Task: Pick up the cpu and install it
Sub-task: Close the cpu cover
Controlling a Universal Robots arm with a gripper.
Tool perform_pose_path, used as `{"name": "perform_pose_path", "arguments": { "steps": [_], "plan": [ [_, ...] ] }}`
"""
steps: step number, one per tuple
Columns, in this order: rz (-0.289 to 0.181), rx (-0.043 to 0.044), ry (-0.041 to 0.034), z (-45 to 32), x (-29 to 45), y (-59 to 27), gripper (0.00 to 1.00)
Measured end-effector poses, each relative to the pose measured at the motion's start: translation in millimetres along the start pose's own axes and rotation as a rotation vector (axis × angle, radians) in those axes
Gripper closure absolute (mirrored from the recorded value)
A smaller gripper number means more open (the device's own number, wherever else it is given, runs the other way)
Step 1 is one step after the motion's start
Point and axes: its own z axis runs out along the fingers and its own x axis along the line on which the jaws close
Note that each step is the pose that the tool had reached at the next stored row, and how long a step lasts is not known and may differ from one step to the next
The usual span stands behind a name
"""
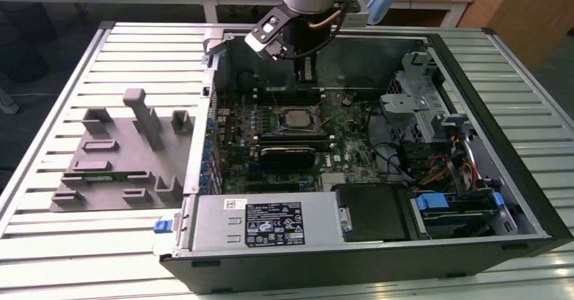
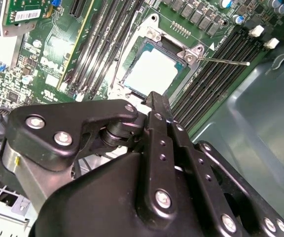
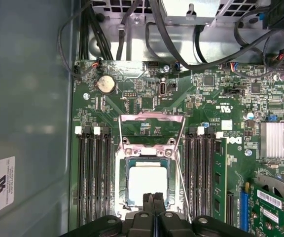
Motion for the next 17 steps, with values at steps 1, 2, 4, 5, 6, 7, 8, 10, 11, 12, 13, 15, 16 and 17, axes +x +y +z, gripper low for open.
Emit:
{"name": "perform_pose_path", "arguments": {
  "steps": [1,2,4,5,6,7,8,10,11,12,13,15,16,17],
  "plan": [
    [0.000,-0.0001,0.0001,-0.4,0.0,0.0,0.89],
    [0.000,-0.0001,0.0002,-0.3,0.0,0.0,0.89],
    [0.000,-0.0002,0.0003,-0.4,0.0,0.0,0.89],
    [0.000,-0.0001,0.0001,-0.5,0.0,0.0,0.89],
    [0.000,0.0000,0.0001,-0.5,0.0,0.1,0.89],
    [0.000,0.0000,0.0000,-0.6,0.0,0.5,0.89],
    [0.000,0.0000,-0.0001,-0.6,0.0,0.9,0.89],
    [0.000,0.0000,0.0000,-0.5,0.0,2.4,0.89],
    [0.000,0.0000,0.0000,-0.5,0.0,3.3,0.89],
    [0.000,0.0000,0.0000,-0.4,0.0,4.3,0.89],
    [0.000,0.0000,0.0000,-0.4,0.0,5.5,0.89],
    [0.000,0.0000,0.0000,-0.3,0.1,7.8,0.89],
    [0.000,0.0000,0.0000,-0.3,0.0,8.7,0.89],
    [0.000,-0.0001,0.0001,-0.3,0.1,9.7,0.89]
  ]
}}
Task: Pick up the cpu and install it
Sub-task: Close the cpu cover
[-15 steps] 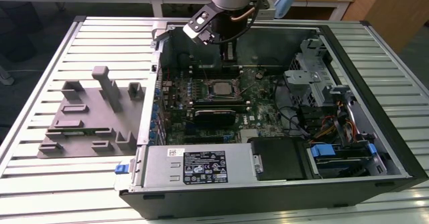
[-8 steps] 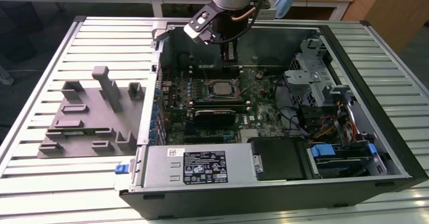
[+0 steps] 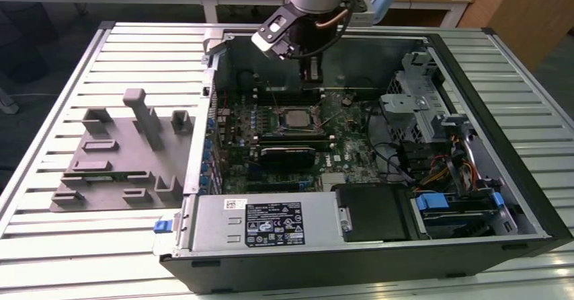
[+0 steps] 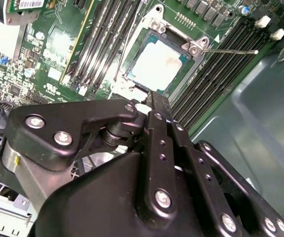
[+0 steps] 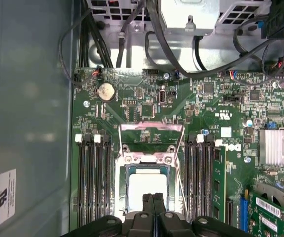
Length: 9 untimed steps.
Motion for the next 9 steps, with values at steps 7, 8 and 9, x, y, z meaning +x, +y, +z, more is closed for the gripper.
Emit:
{"name": "perform_pose_path", "arguments": {
  "steps": [7,8,9],
  "plan": [
    [0.000,0.0003,0.0000,0.2,0.1,8.7,0.89],
    [0.000,0.0003,0.0000,0.3,0.1,10.0,0.89],
    [0.000,0.0004,0.0000,0.3,0.1,11.2,0.89]
  ]
}}
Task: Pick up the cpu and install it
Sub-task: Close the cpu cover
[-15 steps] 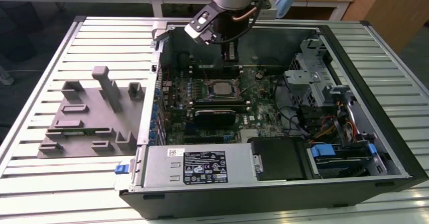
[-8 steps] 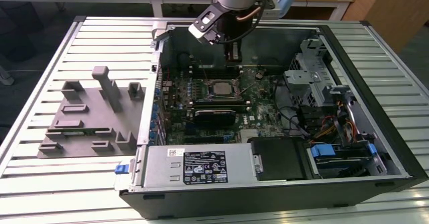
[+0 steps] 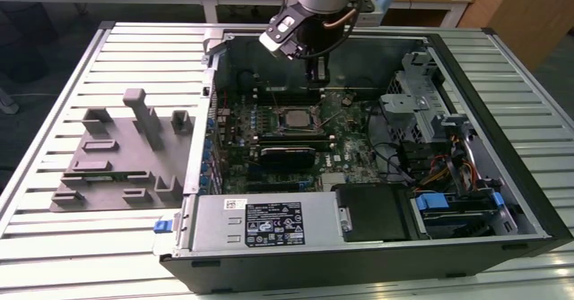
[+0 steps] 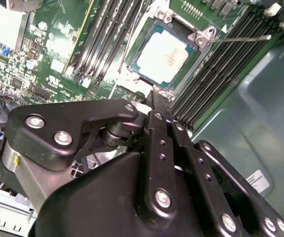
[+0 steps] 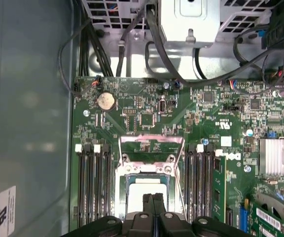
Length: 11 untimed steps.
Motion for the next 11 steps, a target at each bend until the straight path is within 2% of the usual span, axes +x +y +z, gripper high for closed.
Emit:
{"name": "perform_pose_path", "arguments": {
  "steps": [11],
  "plan": [
    [0.000,0.0000,0.0001,0.4,0.1,15.0,0.89]
  ]
}}
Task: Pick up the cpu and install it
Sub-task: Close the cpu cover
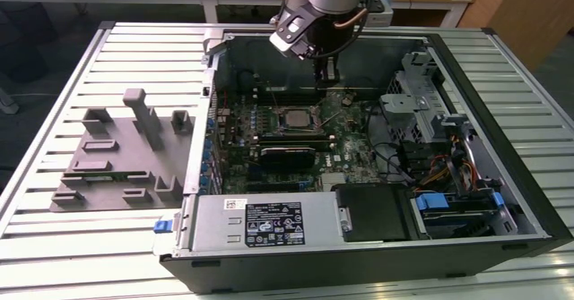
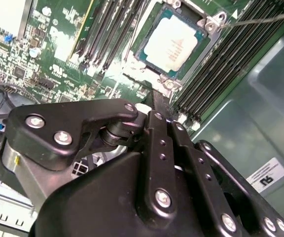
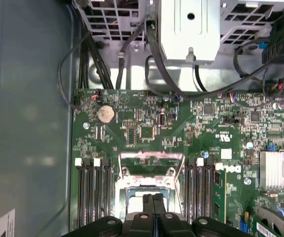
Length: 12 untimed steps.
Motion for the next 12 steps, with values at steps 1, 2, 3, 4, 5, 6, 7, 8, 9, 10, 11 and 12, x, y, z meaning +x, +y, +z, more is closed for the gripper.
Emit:
{"name": "perform_pose_path", "arguments": {
  "steps": [1,2,3,4,5,6,7,8,9,10,11,12],
  "plan": [
    [0.000,0.0000,0.0000,0.0,0.0,1.3,0.89],
    [0.000,0.0000,0.0000,0.1,0.0,2.4,0.89],
    [0.000,0.0000,0.0000,0.1,0.0,3.5,0.89],
    [0.000,0.0000,0.0000,0.1,0.0,4.7,0.89],
    [0.000,0.0000,0.0000,0.2,0.1,6.0,0.89],
    [0.000,0.0000,0.0000,0.2,0.1,7.3,0.89],
    [0.000,0.0000,0.0000,0.3,0.1,8.7,0.89],
    [0.000,0.0000,0.0000,0.3,0.1,10.5,0.89],
    [0.000,0.0000,0.0001,0.4,0.1,12.6,0.89],
    [0.000,0.0000,0.0000,0.5,0.1,15.3,0.89],
    [0.000,0.0000,0.0000,0.5,0.2,17.7,0.89],
    [0.000,0.0001,0.0000,0.6,0.2,20.1,0.89]
  ]
}}
